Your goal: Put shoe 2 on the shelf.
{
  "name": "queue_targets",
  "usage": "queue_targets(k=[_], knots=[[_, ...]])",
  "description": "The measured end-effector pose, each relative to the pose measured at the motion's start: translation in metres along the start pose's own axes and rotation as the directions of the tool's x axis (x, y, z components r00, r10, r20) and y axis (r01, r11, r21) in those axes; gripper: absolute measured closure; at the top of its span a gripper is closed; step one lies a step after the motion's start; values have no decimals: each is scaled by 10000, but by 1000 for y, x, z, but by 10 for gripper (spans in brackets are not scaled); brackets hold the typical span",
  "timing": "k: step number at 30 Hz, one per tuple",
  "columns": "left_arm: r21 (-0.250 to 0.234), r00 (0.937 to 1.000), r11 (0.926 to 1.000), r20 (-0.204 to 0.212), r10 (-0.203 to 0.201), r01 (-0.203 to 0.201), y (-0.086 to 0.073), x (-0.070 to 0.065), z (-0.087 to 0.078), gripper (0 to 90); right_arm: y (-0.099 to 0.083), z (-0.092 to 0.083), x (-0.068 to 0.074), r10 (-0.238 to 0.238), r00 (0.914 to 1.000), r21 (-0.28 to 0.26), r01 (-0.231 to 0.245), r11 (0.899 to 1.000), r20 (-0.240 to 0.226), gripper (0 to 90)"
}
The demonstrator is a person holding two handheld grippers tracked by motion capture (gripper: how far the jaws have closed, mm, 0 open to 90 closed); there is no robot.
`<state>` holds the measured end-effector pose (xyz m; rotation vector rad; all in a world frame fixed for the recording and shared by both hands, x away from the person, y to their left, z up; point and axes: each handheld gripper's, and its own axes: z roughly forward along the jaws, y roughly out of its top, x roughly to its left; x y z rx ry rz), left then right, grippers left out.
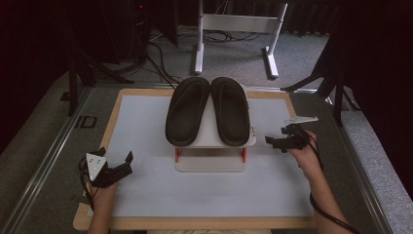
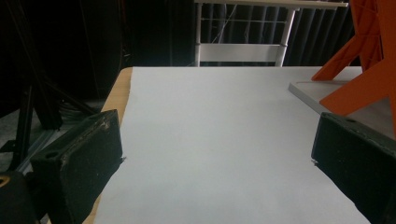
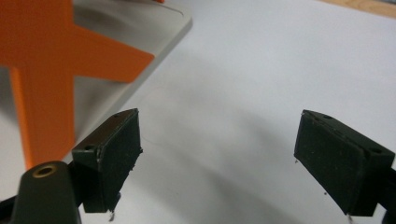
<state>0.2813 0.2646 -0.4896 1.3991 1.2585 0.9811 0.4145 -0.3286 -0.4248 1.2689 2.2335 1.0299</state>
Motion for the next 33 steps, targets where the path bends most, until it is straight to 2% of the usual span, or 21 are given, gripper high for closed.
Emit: queue_targets(k=[4, 6, 9, 12, 18, 22, 28, 29, 31, 33], knots=[[-4, 10000, 10000, -3, -7, 7, 0, 0, 0, 20, -7, 0, -1, -71, 9996, -280, 79, 9996, 288, 141], [0, 10000, 10000, -2, -6, 6, 0, 0, 0, 20, -11, -1, -1, -115, 9982, -536, 147, 9985, 588, 141], [0, 10000, 10000, 5, -12, 12, 0, 0, 0, 20, -17, -1, -3, 108, 9958, -824, -33, 9966, 910, 138], [-2, 10000, 10000, 7, -9, 9, 0, 0, 0, 21, -24, 2, -5, 325, 9952, -807, -251, 9964, 921, 137], [-9, 10000, 10000, 2, 3, -3, 0, 0, 0, 20, -39, 6, -9, 617, 9905, -874, -511, 9949, 1228, 136], [-7, 10000, 10000, -2, 4, -4, 0, 0, 0, 20, -48, 7, -12, 794, 9840, -938, -650, 9935, 1593, 136], [-50, 10000, 10000, -23, 7, -7, 0, 0, -1, 20, -59, 2, -14, 1079, 9689, -1280, -807, 9885, 2227, 135], [-50, 10000, 10000, -22, 5, -5, 0, 0, -1, 20, -61, 2, -14, 1106, 9642, -1298, -809, 9882, 2410, 135], [-54, 10000, 10000, -25, -5, 5, 0, 0, -1, 20, -62, 1, -14, 1156, 9620, -1382, -831, 9869, 2473, 134], [-63, 10000, 10000, -32, -8, 8, 0, 0, -1, 20, -64, -1, -14, 1242, 9555, -1483, -865, 9852, 2675, 134]])
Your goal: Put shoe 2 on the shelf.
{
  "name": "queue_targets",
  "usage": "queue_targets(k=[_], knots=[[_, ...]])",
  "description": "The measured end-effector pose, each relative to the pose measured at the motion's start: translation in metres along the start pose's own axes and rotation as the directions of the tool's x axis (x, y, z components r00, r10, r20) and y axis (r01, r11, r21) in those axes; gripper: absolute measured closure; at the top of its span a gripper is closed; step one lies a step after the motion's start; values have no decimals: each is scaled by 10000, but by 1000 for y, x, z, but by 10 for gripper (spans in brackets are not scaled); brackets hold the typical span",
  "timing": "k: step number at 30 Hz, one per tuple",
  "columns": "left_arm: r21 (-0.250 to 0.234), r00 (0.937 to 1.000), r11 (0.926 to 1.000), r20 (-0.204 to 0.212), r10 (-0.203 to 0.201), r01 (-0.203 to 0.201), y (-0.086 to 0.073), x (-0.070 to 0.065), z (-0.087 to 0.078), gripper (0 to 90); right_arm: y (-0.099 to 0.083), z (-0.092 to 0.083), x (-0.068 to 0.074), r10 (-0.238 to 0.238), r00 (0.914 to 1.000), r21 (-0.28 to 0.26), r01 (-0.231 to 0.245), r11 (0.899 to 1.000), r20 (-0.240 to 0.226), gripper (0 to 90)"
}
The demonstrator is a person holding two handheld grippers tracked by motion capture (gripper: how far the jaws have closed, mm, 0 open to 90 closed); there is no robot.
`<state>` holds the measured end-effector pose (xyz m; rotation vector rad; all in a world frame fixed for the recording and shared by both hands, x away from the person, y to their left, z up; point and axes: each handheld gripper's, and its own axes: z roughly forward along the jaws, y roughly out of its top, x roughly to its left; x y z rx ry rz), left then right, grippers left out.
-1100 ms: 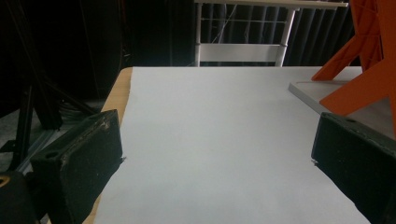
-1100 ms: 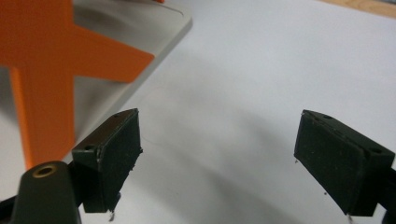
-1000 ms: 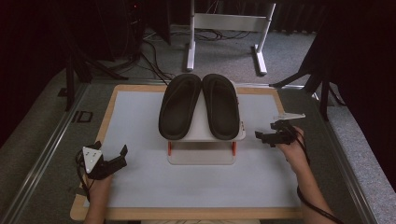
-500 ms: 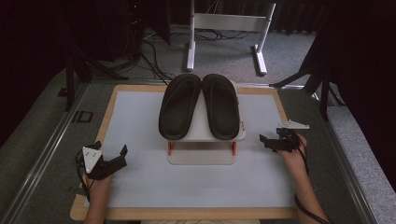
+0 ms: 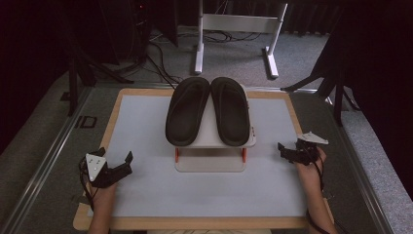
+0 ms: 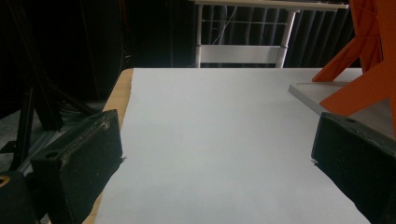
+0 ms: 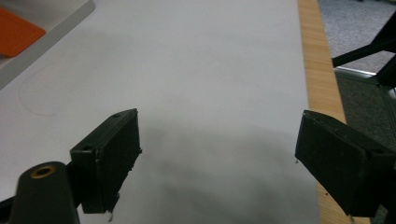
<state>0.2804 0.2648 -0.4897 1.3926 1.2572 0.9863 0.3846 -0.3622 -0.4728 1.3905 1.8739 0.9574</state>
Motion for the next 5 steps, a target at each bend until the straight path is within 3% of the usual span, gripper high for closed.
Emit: queue_targets(k=[5], knots=[[-13, 10000, 10000, -14, 7, -7, 0, 0, 0, 20, -3, -1, -1, 88, 9998, -36, -88, 10000, 204, 134]])
